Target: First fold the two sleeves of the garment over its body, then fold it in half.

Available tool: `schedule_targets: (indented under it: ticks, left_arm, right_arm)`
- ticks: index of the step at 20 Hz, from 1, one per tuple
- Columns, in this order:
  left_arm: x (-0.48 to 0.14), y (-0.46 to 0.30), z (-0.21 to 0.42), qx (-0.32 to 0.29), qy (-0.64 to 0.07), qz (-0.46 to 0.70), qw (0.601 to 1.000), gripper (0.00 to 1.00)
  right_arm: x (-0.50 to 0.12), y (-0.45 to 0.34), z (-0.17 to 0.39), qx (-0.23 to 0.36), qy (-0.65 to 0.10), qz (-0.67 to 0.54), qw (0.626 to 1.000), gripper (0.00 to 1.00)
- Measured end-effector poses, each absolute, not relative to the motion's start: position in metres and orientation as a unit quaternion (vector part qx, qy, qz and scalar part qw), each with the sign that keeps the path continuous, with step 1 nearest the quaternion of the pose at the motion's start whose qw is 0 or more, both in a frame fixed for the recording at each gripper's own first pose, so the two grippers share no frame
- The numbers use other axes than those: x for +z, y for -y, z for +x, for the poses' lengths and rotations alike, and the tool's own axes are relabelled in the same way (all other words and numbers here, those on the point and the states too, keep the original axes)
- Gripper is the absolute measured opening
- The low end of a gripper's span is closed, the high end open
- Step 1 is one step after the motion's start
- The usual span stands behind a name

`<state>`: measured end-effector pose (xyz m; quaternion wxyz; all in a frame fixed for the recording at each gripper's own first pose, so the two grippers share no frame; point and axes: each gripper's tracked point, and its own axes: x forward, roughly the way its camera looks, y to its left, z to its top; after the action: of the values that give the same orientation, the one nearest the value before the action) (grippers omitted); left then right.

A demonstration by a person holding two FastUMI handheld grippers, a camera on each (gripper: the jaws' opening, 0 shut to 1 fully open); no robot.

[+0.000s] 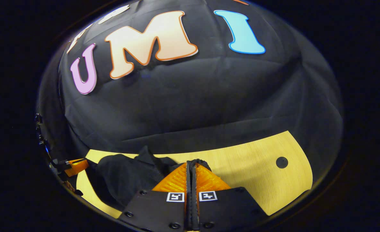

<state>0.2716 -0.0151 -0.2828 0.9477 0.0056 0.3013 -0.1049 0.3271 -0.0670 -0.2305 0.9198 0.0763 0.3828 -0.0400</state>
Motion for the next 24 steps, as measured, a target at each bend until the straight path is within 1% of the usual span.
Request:
schedule_targets:
  ticks: [1, 2, 3, 4, 5, 6, 9, 10, 11, 12, 13, 14, 15, 16, 17, 18, 19, 20, 21, 23, 24]
  left_arm:
    - [-0.287, 0.018, 0.271, -0.103, -0.301, 0.006, 0.948, 0.00]
    - [-0.308, 0.012, 0.283, -0.096, -0.303, 0.013, 0.948, 0.00]
    - [-0.315, 0.009, 0.286, -0.089, -0.300, 0.018, 0.950, 0.04]
    - [-0.319, 0.007, 0.290, -0.086, -0.295, 0.021, 0.951, 0.06]
    - [-0.321, 0.010, 0.294, -0.088, -0.291, 0.019, 0.952, 0.08]
    - [-0.318, 0.008, 0.295, -0.085, -0.286, 0.021, 0.954, 0.29]
    - [-0.304, 0.010, 0.289, -0.082, -0.281, 0.013, 0.956, 0.91]
    - [-0.299, 0.010, 0.290, -0.079, -0.276, 0.010, 0.958, 0.90]
    - [-0.278, 0.012, 0.281, -0.075, -0.268, 0.006, 0.961, 0.90]
    - [-0.280, 0.012, 0.288, -0.074, -0.259, 0.004, 0.963, 0.90]
    - [-0.272, 0.014, 0.284, -0.075, -0.257, 0.002, 0.964, 0.90]
    - [-0.261, 0.015, 0.280, -0.075, -0.249, 0.000, 0.966, 0.94]
    - [-0.250, 0.016, 0.276, -0.074, -0.242, -0.004, 0.968, 0.91]
    - [-0.240, 0.016, 0.270, -0.071, -0.233, -0.009, 0.970, 0.91]
    - [-0.227, 0.016, 0.264, -0.067, -0.223, -0.019, 0.972, 0.91]
    - [-0.213, 0.018, 0.257, -0.065, -0.213, -0.031, 0.974, 0.91]
    - [-0.197, 0.018, 0.249, -0.063, -0.201, -0.042, 0.977, 0.91]
    - [-0.184, 0.017, 0.240, -0.059, -0.190, -0.052, 0.979, 0.91]
    - [-0.169, 0.018, 0.231, -0.059, -0.181, -0.061, 0.980, 0.91]
    - [-0.140, 0.017, 0.209, -0.061, -0.164, -0.074, 0.982, 0.93]
    - [-0.127, 0.018, 0.200, -0.064, -0.151, -0.075, 0.983, 0.93]
  right_arm:
    - [-0.246, 0.070, 0.333, -0.048, -0.390, 0.078, 0.916, 0.02]
    - [-0.264, 0.072, 0.338, -0.053, -0.399, 0.079, 0.912, 0.03]
    - [-0.276, 0.073, 0.339, -0.057, -0.407, 0.076, 0.908, 0.08]
    - [-0.284, 0.073, 0.337, -0.058, -0.411, 0.070, 0.907, 0.07]
    - [-0.281, 0.070, 0.337, -0.060, -0.406, 0.059, 0.910, 0.16]
    - [-0.276, 0.067, 0.332, -0.061, -0.397, 0.046, 0.915, 0.16]
    - [-0.257, 0.058, 0.331, -0.055, -0.366, 0.022, 0.929, 0.79]
    - [-0.250, 0.055, 0.333, -0.051, -0.358, 0.021, 0.932, 0.80]
    - [-0.241, 0.049, 0.331, -0.047, -0.350, 0.024, 0.935, 0.81]
    - [-0.233, 0.042, 0.327, -0.041, -0.341, 0.032, 0.939, 0.81]
    - [-0.224, 0.035, 0.323, -0.034, -0.333, 0.036, 0.942, 0.87]
    - [-0.214, 0.033, 0.317, -0.033, -0.321, 0.035, 0.946, 0.93]
    - [-0.204, 0.031, 0.311, -0.034, -0.308, 0.029, 0.950, 0.95]
    - [-0.192, 0.028, 0.302, -0.033, -0.291, 0.022, 0.956, 0.98]
    - [-0.179, 0.024, 0.294, -0.030, -0.275, 0.013, 0.961, 0.95]
    - [-0.167, 0.020, 0.284, -0.027, -0.260, 0.005, 0.965, 0.98]
    - [-0.154, 0.017, 0.272, -0.025, -0.249, -0.004, 0.968, 0.95]
    - [-0.143, 0.014, 0.260, -0.021, -0.237, -0.010, 0.971, 0.98]
    - [-0.130, 0.009, 0.248, -0.017, -0.226, -0.012, 0.974, 0.98]
    - [-0.104, 0.001, 0.219, -0.007, -0.212, -0.003, 0.977, 0.98]
    - [-0.093, 0.000, 0.207, -0.003, -0.202, 0.003, 0.979, 0.95]
